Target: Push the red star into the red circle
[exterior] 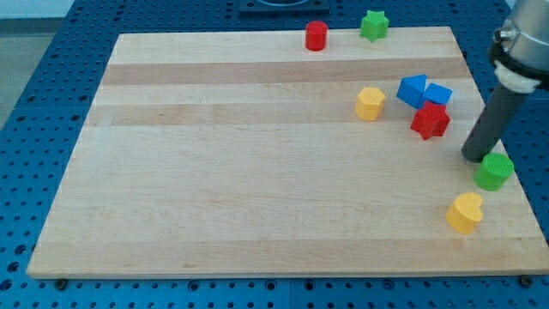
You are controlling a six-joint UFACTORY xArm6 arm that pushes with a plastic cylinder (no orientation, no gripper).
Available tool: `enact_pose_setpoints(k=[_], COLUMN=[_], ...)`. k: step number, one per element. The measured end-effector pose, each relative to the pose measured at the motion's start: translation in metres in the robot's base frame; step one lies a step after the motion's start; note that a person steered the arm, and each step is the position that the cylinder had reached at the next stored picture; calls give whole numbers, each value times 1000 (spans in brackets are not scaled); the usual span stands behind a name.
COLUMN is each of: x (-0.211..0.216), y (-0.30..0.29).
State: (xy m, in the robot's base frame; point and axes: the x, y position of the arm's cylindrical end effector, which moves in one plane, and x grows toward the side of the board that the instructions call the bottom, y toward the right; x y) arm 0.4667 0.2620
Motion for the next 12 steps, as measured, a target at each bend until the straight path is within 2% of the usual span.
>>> enact_pose_setpoints(k=[1, 2, 4, 5, 7, 8, 9, 10, 11, 12], x=[-18, -42, -51, -51, -15, -43, -52, 4, 24, -16], y=[20, 6, -132, -176, -200, -215, -215, -215, -232, -247])
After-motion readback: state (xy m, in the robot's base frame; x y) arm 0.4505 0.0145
